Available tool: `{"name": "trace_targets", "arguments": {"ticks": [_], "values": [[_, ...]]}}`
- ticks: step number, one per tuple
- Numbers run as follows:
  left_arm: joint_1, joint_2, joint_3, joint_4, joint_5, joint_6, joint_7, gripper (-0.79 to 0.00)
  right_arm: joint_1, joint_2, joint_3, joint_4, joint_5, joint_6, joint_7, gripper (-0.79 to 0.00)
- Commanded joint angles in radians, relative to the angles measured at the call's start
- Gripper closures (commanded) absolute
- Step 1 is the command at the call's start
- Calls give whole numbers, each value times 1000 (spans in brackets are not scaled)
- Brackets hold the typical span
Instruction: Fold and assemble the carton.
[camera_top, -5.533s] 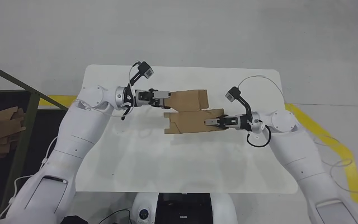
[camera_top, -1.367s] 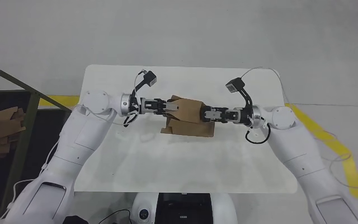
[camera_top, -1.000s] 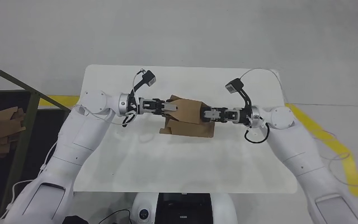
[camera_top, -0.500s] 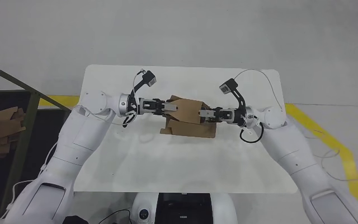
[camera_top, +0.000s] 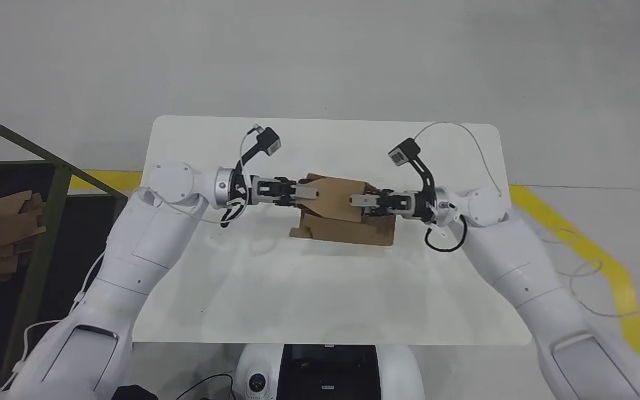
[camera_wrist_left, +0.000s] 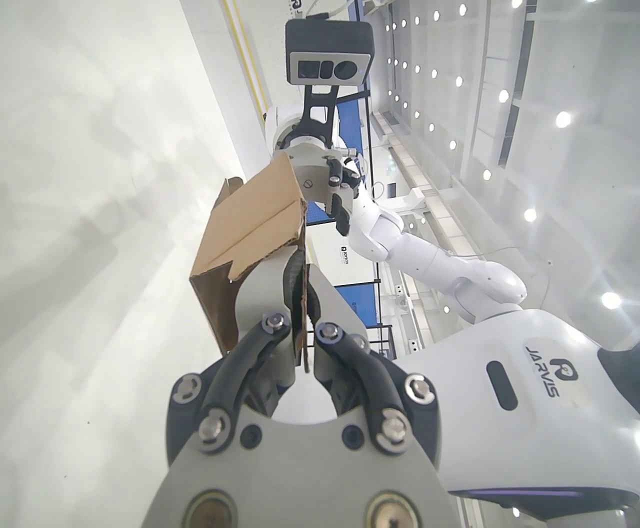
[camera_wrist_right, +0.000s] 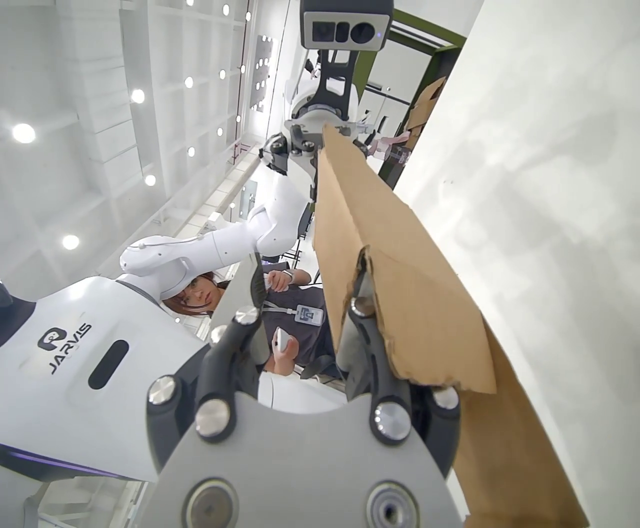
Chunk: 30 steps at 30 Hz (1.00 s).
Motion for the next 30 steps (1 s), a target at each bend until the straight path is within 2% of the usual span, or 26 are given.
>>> {"name": "trace_targets", "arguments": {"ticks": [1,3,8,16,21,22,23,25,26,30], "values": [[-1,0,1,0,1,1,1,0,4,-1,-3,4,-3,0,0,-252],[-3,0,2,1,4,2,2,0,7,-2,-5,7,-7,-2,-2,-203],[-4,0,3,-1,9,1,6,0,12,-3,-7,14,-19,-6,-7,0],[1,1,0,-10,17,-1,15,0,16,-4,-9,28,-30,-2,-2,0],[9,4,-9,-19,14,-4,18,-240,23,-7,-9,51,-37,8,8,0],[12,4,-12,-21,13,-4,17,-320,24,-7,-8,57,-40,10,9,0],[14,5,-14,-24,11,-3,16,-366,26,-8,-7,61,-44,11,11,0],[19,7,-19,-30,8,-4,15,-585,29,-9,-6,65,-52,13,12,0],[21,7,-22,-33,7,-4,15,-785,30,-9,-5,69,-58,13,13,0],[27,10,-35,-42,-10,-1,11,-785,30,-11,-1,71,-70,12,11,0]]}}
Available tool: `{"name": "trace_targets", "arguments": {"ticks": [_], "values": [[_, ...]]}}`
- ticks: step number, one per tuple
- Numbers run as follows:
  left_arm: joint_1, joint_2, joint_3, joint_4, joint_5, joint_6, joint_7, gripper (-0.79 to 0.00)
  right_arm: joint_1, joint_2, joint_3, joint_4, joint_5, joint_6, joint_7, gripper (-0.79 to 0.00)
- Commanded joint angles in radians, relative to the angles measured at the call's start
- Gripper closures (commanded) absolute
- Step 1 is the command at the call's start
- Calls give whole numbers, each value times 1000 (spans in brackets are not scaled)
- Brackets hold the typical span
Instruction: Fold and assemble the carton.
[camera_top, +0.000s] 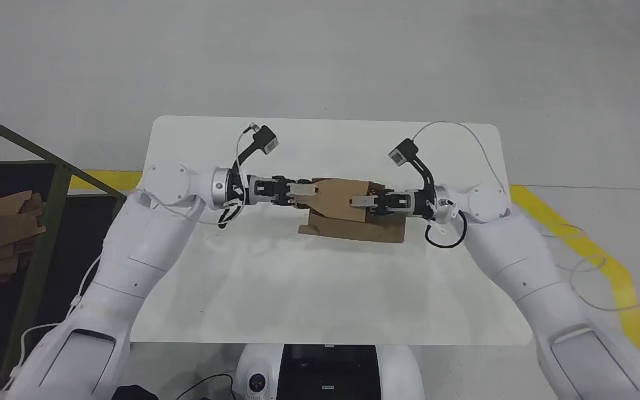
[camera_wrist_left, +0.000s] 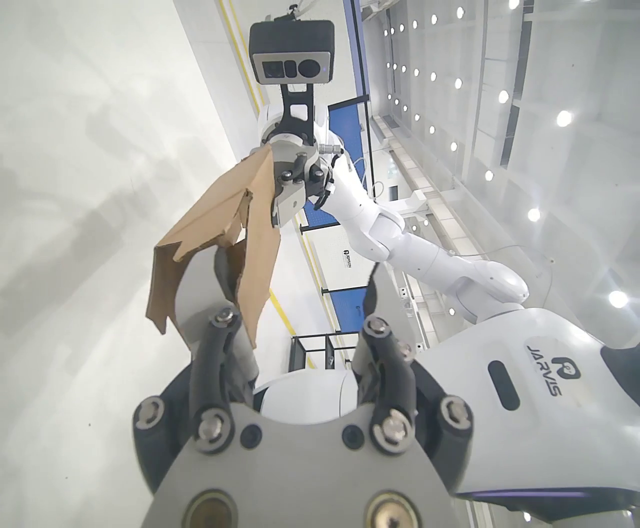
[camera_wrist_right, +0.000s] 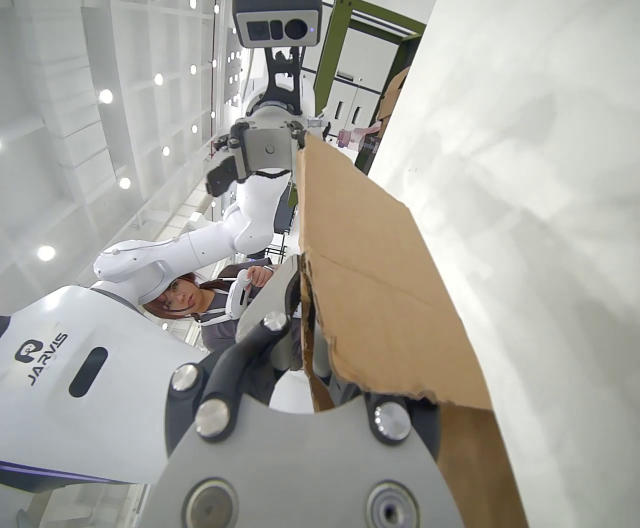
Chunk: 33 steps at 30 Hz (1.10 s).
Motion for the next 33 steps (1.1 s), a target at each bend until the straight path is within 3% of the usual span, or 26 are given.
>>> {"name": "trace_targets", "arguments": {"ticks": [1,15,33], "values": [[1,1,-6,-2,-15,2,-8,-785,-1,-1,1,0,-6,1,-2,0],[-40,-7,-2,11,-176,22,-114,-785,-3,-10,7,-23,-67,35,-40,0],[-105,-33,108,-27,-82,24,-94,-785,-22,-17,24,-82,-108,60,-75,0]]}}
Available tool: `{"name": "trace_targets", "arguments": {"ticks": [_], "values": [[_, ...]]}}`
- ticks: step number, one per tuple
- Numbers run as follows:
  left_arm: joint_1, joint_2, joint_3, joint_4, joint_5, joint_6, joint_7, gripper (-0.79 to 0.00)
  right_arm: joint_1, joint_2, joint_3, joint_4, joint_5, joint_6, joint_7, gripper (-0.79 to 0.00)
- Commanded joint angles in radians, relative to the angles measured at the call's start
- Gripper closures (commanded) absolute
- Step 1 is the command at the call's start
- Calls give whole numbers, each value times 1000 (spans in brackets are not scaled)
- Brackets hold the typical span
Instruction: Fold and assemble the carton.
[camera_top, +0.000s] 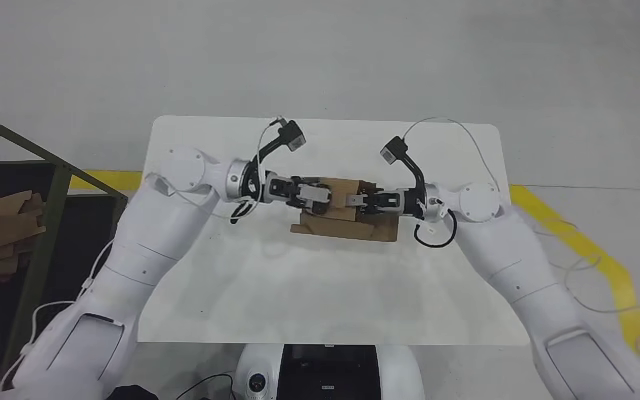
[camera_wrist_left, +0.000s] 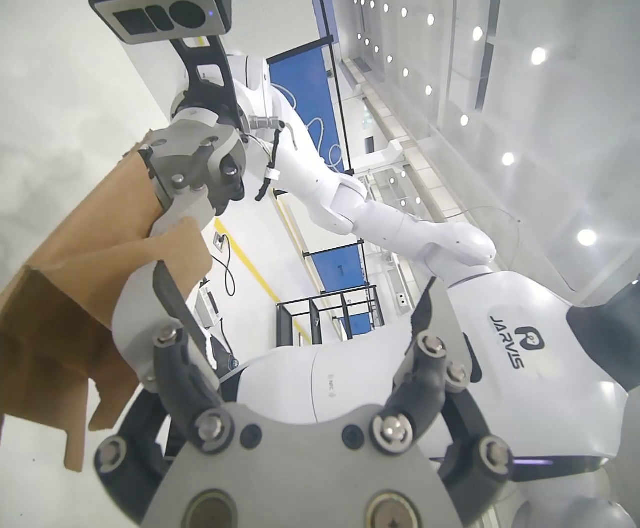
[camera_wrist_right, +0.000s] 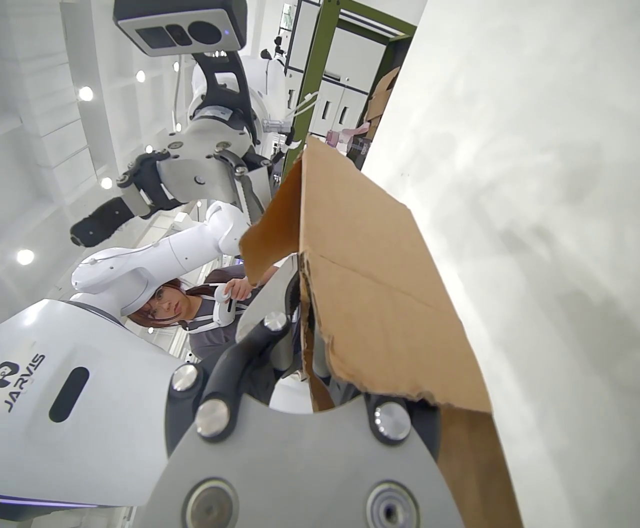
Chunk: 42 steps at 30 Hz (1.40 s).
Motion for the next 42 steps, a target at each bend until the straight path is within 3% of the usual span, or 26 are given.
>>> {"name": "trace_targets", "arguments": {"ticks": [1,8,23,42], "values": [[-3,0,1,-1,6,-3,-3,-785,-3,0,3,-4,-3,2,-1,0],[5,0,1,-16,53,-5,39,-785,-19,3,22,-19,-5,0,2,0],[-27,20,-96,11,21,24,-2,-785,-46,27,115,-35,-13,-26,16,0],[-76,4,-52,141,5,-5,28,-785,-54,15,99,-89,0,-25,14,0]]}}
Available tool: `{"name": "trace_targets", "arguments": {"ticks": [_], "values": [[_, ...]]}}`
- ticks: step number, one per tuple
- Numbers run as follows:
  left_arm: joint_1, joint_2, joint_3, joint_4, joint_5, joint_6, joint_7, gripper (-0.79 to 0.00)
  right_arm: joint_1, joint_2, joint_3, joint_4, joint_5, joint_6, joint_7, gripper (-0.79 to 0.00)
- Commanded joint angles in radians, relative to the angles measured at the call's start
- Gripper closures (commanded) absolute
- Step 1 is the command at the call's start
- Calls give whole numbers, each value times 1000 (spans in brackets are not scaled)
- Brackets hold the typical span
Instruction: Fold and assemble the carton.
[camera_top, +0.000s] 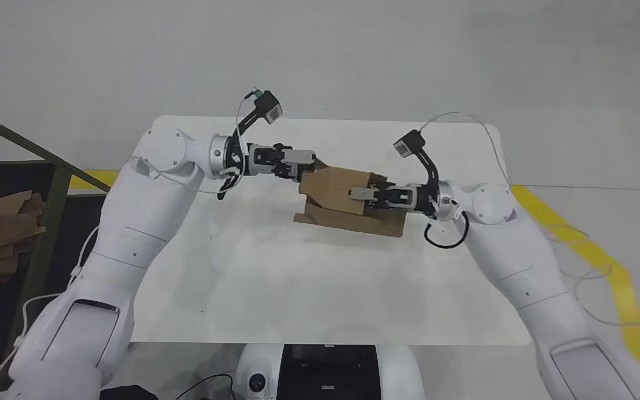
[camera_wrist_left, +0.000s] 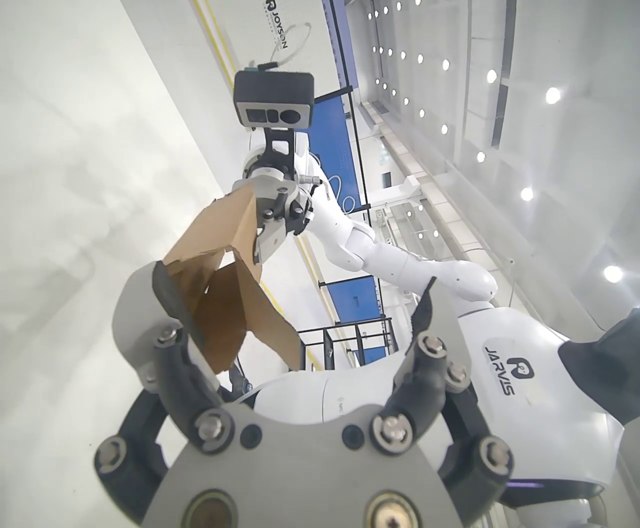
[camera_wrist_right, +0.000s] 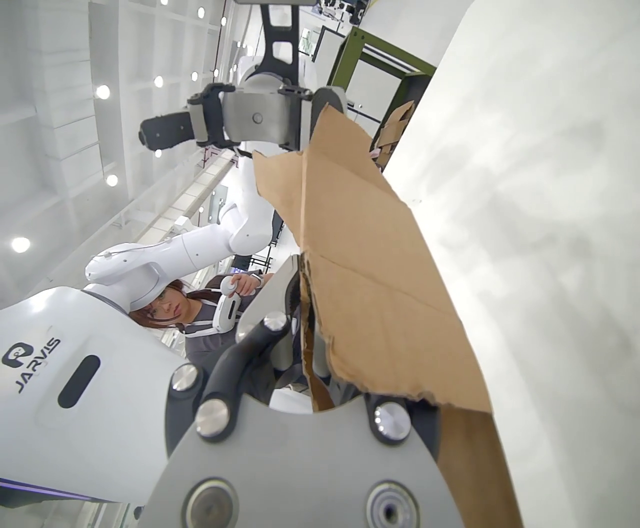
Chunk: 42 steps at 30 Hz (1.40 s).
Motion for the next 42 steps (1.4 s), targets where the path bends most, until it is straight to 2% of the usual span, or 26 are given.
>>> {"name": "trace_targets", "arguments": {"ticks": [1,19,30,42], "values": [[5,0,0,13,-4,-11,-10,-785,1,-2,-4,-5,1,3,4,0],[41,7,-18,-39,11,-26,-10,-785,32,-37,-86,15,13,22,31,0],[33,9,-35,-27,34,-34,31,-785,41,-46,-93,27,28,20,53,0],[-8,-8,18,-10,30,-28,41,-785,47,-60,-111,31,40,21,67,0]]}}
